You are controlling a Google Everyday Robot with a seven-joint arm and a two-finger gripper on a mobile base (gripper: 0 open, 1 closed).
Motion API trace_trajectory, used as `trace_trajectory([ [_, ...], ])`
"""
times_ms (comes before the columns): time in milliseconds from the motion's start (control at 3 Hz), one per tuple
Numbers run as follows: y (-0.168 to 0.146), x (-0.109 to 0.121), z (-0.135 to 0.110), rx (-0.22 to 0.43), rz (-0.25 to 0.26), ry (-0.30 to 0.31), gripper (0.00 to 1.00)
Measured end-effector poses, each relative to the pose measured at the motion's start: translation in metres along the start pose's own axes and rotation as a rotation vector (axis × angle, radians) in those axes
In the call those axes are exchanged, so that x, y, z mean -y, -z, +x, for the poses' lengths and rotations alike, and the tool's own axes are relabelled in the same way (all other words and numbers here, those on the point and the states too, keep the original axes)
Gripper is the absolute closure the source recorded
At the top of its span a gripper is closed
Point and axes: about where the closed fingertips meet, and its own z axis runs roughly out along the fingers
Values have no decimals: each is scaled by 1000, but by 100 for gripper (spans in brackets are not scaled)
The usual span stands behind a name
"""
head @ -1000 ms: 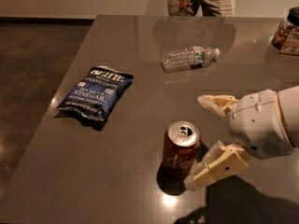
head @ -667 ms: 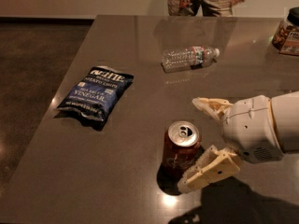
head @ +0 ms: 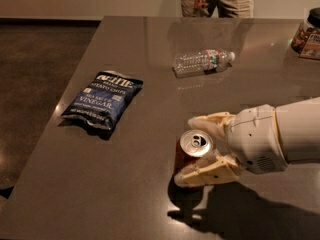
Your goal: Knock coke can over
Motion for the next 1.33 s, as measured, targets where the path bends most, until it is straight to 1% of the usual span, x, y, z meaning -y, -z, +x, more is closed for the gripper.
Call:
trace_trajectory([
  [333,0,0,-5,13,-30,-24,48],
  [667,7,11,-13,-14,-35,-40,72],
  [1000,26,36,-20,-110,-9,-49,95],
  [1333,40,63,-25,-232,4,-56,100],
])
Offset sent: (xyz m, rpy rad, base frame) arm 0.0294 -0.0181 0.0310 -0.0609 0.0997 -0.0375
